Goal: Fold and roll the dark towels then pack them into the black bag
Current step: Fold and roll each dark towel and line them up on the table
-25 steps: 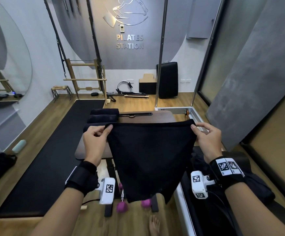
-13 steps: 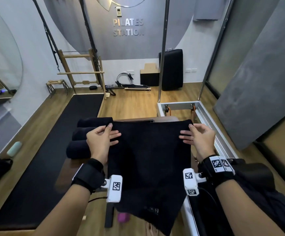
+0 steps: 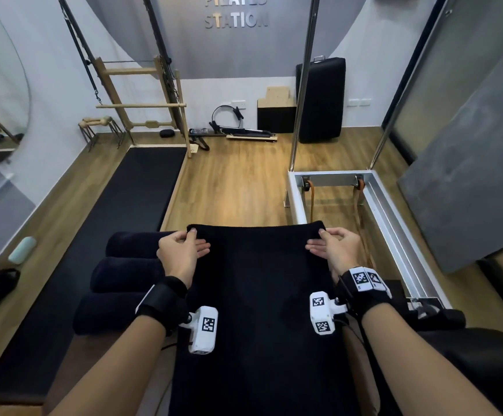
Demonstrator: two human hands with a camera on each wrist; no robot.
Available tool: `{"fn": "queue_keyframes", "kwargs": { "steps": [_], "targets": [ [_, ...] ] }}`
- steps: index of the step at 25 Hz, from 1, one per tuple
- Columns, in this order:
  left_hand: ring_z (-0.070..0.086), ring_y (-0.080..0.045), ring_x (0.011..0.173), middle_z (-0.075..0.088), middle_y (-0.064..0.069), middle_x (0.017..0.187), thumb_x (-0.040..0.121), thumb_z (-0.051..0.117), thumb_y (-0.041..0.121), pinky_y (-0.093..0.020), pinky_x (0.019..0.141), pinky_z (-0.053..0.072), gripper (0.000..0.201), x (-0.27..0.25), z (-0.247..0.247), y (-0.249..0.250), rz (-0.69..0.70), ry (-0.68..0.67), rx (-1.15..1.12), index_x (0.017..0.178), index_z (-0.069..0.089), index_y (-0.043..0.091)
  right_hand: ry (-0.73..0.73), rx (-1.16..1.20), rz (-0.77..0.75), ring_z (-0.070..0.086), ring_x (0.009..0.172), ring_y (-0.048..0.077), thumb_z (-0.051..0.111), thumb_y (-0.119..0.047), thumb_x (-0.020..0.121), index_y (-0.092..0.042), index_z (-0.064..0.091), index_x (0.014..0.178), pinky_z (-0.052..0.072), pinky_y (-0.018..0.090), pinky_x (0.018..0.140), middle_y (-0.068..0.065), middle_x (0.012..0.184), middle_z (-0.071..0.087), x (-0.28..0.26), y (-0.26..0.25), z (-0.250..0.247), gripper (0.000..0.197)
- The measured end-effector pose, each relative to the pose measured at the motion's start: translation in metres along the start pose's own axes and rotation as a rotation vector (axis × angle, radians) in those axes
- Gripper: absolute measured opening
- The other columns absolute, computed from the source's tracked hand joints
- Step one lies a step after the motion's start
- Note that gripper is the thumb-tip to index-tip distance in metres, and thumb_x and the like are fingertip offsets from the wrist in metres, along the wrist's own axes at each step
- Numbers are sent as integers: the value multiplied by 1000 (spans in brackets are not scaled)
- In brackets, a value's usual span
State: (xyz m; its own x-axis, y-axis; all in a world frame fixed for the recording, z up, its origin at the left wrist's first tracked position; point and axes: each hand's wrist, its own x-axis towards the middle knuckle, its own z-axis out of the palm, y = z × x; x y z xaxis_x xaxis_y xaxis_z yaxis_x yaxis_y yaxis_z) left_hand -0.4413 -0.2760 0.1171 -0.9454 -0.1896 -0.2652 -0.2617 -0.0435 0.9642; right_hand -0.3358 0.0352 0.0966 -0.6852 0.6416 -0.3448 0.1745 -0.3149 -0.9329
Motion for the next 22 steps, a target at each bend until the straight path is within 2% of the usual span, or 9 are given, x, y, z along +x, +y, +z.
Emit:
{"fn": "queue_keyframes", "kwargs": {
  "steps": [2, 4, 6, 7, 9, 11, 14, 19, 22],
  "targets": [
    [78, -33, 75, 73, -32, 94, 107, 59, 7, -29, 59, 63, 17, 11, 6, -12, -60, -17, 67, 98, 66, -6, 10, -12, 46, 75, 61, 27, 60, 1, 102, 14, 58, 115, 61, 26, 53, 34, 89, 71, 16, 11, 4, 19],
    [77, -34, 80, 70, -33, 102, 109, 52, 4, -33, 63, 65, 16, 16, 12, -18, -112, -32, 111, 109, 65, -5, 38, -23, 59, 75, 63, 31, 62, 3, 100, 13, 60, 109, 64, 31, 56, 38, 90, 70, 22, 17, 6, 13],
    [76, -31, 90, 65, -28, 118, 110, 47, 3, -38, 71, 66, 26, 14, 15, -19, -117, -39, 170, 132, 59, -1, 64, -23, 51, 76, 65, 33, 61, 7, 99, 9, 61, 111, 65, 33, 61, 37, 91, 71, 23, 21, 6, 13],
    [75, -28, 94, 63, -22, 123, 110, 46, 3, -40, 75, 66, 38, 12, 15, -20, -100, -47, 200, 147, 51, 2, 79, -18, 41, 77, 69, 35, 61, 9, 97, 6, 61, 120, 66, 33, 64, 32, 87, 74, 22, 23, 5, 23],
    [73, -17, 96, 64, -7, 118, 109, 47, 7, -35, 77, 65, 48, 1, 12, -22, -15, -87, 259, 157, 42, 6, 91, -11, 4, 79, 82, 33, 60, 13, 94, -8, 53, 142, 66, 32, 73, 19, 83, 78, 17, 25, 2, 52],
    [70, -11, 96, 65, 4, 108, 109, 50, 12, -35, 82, 64, 43, -16, 3, -24, 82, -124, 320, 152, 49, 8, 56, -47, -65, 79, 89, 27, 59, 12, 95, -9, 50, 147, 64, 30, 79, 12, 87, 80, 2, 27, -1, 58],
    [72, -14, 102, 72, 0, 107, 107, 56, 17, -43, 93, 62, 33, -48, -18, -31, 171, -179, 394, 138, 63, 10, 35, -100, -127, 79, 89, 26, 59, 9, 97, -4, 59, 132, 64, 31, 83, 14, 90, 79, -34, 30, -11, 37],
    [73, -15, 86, 75, 0, 87, 102, 66, 20, -31, 82, 60, 13, -112, -66, -47, 254, -265, 578, 102, 77, 12, -72, -220, -106, 75, 82, 34, 60, 6, 97, 7, 68, 110, 63, 36, 77, 27, 93, 75, -119, 35, -31, 14],
    [69, -15, 82, 74, 1, 81, 97, 74, 21, -16, 68, 48, 12, -153, -96, -61, 238, -291, 687, 92, 79, 11, -130, -338, -73, 71, 75, 33, 60, 4, 99, 9, 67, 108, 59, 30, 64, 27, 93, 73, -178, 43, -47, 12]
  ]
}}
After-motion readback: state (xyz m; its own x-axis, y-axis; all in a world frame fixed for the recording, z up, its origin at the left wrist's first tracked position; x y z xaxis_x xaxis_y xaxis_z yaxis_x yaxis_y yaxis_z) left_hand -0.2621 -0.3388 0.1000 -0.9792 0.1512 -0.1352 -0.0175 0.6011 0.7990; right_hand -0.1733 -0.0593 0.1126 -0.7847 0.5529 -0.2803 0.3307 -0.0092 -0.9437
